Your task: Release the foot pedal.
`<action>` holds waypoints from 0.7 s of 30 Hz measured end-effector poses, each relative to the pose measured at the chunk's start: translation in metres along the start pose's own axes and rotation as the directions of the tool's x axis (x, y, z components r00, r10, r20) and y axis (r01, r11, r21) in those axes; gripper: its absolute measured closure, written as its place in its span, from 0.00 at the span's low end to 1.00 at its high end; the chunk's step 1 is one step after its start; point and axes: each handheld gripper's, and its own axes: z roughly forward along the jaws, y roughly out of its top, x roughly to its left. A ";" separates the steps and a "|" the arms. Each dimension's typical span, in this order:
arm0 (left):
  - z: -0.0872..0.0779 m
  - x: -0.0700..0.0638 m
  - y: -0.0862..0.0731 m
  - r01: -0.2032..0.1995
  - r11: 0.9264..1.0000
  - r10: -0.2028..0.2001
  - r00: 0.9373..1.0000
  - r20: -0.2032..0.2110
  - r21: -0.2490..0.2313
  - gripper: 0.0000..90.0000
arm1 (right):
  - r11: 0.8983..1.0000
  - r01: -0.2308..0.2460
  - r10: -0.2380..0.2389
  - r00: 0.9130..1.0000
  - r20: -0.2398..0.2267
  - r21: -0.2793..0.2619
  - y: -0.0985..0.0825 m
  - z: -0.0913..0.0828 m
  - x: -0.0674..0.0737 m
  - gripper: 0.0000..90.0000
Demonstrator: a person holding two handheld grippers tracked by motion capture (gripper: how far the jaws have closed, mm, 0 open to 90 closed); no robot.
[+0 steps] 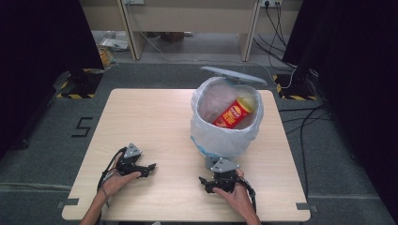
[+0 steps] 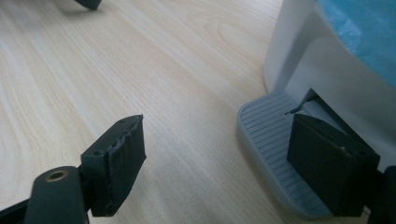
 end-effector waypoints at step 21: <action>0.000 0.000 0.000 -0.005 1.000 0.005 1.000 0.005 0.000 0.17 | 0.990 -0.110 0.112 0.993 0.021 -0.085 -0.001 -0.033 -0.011 0.18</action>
